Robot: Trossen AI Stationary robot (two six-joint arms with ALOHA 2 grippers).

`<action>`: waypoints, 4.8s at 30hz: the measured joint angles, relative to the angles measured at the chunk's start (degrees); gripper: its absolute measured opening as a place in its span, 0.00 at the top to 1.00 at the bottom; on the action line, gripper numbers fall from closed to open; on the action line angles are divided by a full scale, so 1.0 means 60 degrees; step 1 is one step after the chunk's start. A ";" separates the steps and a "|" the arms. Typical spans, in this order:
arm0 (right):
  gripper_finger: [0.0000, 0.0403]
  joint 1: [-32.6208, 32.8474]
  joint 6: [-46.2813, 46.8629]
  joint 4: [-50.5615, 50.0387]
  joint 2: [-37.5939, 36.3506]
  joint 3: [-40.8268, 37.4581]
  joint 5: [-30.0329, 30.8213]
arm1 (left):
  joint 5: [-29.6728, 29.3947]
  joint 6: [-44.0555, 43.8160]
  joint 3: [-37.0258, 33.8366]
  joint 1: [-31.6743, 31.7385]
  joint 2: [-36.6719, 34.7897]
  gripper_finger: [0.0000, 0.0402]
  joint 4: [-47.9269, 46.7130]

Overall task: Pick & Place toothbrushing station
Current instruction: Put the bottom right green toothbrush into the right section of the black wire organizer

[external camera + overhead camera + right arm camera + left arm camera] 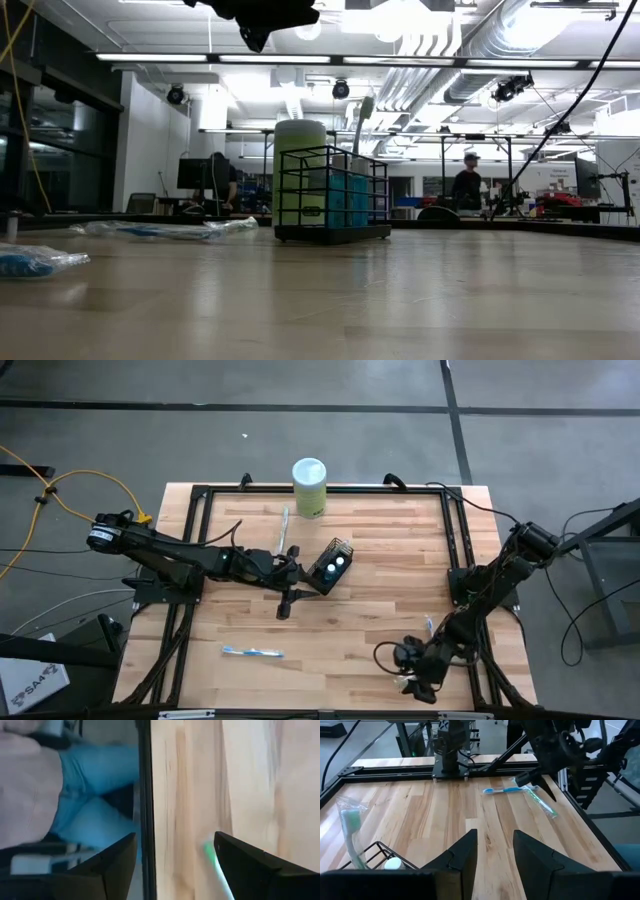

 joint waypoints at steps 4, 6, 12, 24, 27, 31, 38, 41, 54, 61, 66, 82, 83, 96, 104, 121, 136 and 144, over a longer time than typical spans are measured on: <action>0.36 0.0000 0.0771 -0.0630 -0.0004 0.0000 -0.0933 | 0.0000 0.0000 0.0003 0.0000 0.0000 0.70 0.0002; 0.36 0.0019 0.1087 -0.0898 -0.0004 0.0000 -0.1251 | 0.0000 0.0000 0.0001 0.0000 0.0000 0.70 -0.0001; 0.36 0.0225 0.1343 -0.1563 -0.0004 0.0000 -0.1488 | 0.0000 -0.0047 0.0004 0.0000 0.0000 0.70 -0.0005; 0.36 0.0350 0.1051 -0.3470 -0.0007 0.0000 -0.0977 | 0.0000 -0.0068 0.0004 0.0000 0.0000 0.70 -0.0012; 0.36 0.0350 0.0829 -0.3505 -0.0007 0.0000 -0.0970 | 0.0000 -0.0066 0.0002 0.0000 0.0000 0.70 -0.0016; 0.36 0.0350 0.0687 -0.3673 -0.0007 0.0000 -0.0970 | 0.0000 -0.0066 0.0004 0.0000 0.0001 0.70 -0.0020; 0.36 0.0350 0.0687 -0.3990 -0.0011 0.0000 -0.1093 | 0.0000 -0.0066 0.0004 0.0000 0.0001 0.70 -0.0016; 0.36 0.0350 0.0653 -0.4118 -0.0011 0.0003 -0.1313 | 0.0000 -0.0066 0.0004 0.0000 0.0002 0.70 -0.0012; 0.36 0.0147 -0.0495 -0.7466 -0.0011 0.1404 -0.0540 | 0.0000 -0.0058 0.0004 0.0018 0.0004 0.70 0.0460; 0.39 0.0817 0.0061 -0.6599 0.0196 0.1508 -0.0327 | 0.0000 0.0144 0.0004 0.0018 0.0004 0.70 0.0461; 0.46 0.1195 0.0520 -0.6120 0.0752 0.1508 -0.0427 | 0.0000 0.0226 0.0004 0.0018 0.0004 0.70 0.0461; 0.67 0.1176 -0.0778 -0.4756 0.1694 0.1504 -0.0206 | 0.0000 0.0277 0.0004 0.0018 0.0004 0.70 0.0606; 0.67 0.1137 -0.0870 -0.4764 0.1694 0.1504 -0.0129 | 0.0000 0.0268 0.0004 0.0018 0.0004 0.70 0.0645; 0.66 0.0823 -0.1283 -0.4758 0.1694 0.1504 -0.0069 | 0.0000 0.0255 0.0004 0.0018 0.0004 0.70 0.0636; 0.65 0.0827 -0.1211 -0.4838 0.1694 0.1501 -0.0354 | 0.0000 0.0259 0.0004 0.0018 0.0004 0.70 0.0636; 0.68 0.0637 -0.1185 -0.5694 0.1424 0.1497 -0.1050 | 0.0003 0.0244 0.0004 0.0018 0.0004 0.70 0.0636; 0.68 0.0765 -0.0663 -0.6794 0.1421 0.1497 -0.1687 | 0.0058 0.0226 0.0004 0.0018 0.0004 0.70 0.0636; 0.68 0.0769 -0.0014 -0.7102 0.1421 0.1497 -0.1868 | 0.0066 0.0226 0.0004 0.0018 0.0004 0.70 0.0636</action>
